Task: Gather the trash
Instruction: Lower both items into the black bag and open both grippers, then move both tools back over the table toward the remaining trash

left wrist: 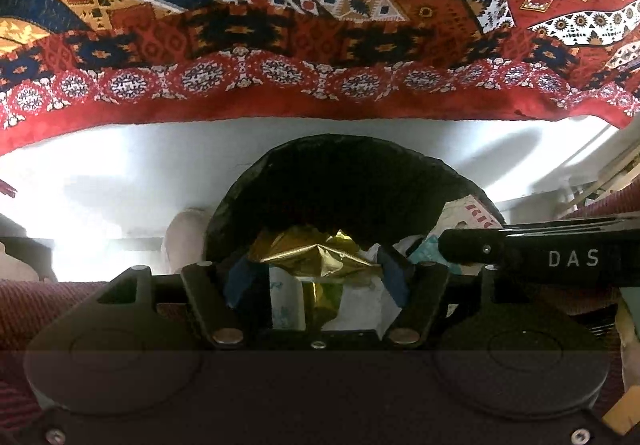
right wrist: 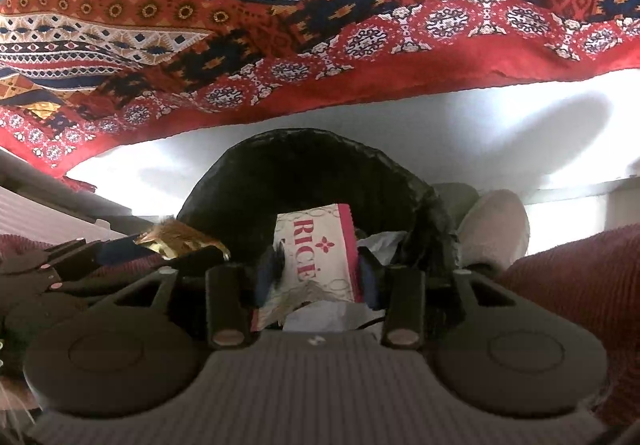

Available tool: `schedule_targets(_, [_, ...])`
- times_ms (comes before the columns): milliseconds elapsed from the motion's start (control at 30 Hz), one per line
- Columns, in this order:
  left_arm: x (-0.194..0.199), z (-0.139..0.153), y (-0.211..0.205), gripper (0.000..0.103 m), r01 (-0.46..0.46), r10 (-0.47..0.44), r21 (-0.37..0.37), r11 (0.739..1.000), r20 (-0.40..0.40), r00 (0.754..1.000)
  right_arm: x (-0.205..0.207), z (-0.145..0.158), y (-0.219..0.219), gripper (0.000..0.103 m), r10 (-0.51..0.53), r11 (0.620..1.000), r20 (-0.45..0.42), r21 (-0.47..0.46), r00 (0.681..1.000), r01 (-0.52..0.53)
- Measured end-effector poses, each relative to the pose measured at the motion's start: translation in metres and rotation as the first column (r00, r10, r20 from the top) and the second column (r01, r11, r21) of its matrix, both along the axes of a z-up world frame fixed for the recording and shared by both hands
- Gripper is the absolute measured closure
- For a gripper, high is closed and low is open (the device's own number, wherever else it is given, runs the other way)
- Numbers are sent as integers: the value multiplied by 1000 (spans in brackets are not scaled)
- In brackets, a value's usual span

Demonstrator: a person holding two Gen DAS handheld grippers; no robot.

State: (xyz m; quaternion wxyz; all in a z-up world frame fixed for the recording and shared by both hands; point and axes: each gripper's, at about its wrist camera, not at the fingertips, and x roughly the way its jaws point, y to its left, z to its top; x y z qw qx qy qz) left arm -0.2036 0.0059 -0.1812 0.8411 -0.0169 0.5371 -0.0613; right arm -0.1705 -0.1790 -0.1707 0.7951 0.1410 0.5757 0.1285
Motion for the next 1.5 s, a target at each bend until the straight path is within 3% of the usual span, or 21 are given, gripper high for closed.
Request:
schedule_targets(367, [0,0,3,25,-29,29,-4,1000,-5,1000,-1,1,-9,37,-18,1000,1,2,1000,18])
schedule_targets(800, [-5,25,1,24,-25,25,-11,1000,49,998,-4,25,-14,34,-28,1000,50,13,998,28])
schedule_targets(1000, [-12,62,-2,22,-4,7,-27,1000,131,991,-8,59,-23,33,-32,999,119,27,992,30])
schedule_targets(1133, [-16,104,-6,16,32,-25,-28,999,225,974,-9,91,-33,30,-32,999,193,36,981,26])
schedule_targets(1333, [-16,167,-15,12,95,-94,16,995,362,927,-3,145,-44,25,-21,999,301,53,954,5])
schedule_targets(1500, [-1,216,-18,8,113,-118,37,993,456,882,4,196,-56,21,8,999,412,33,911,-23])
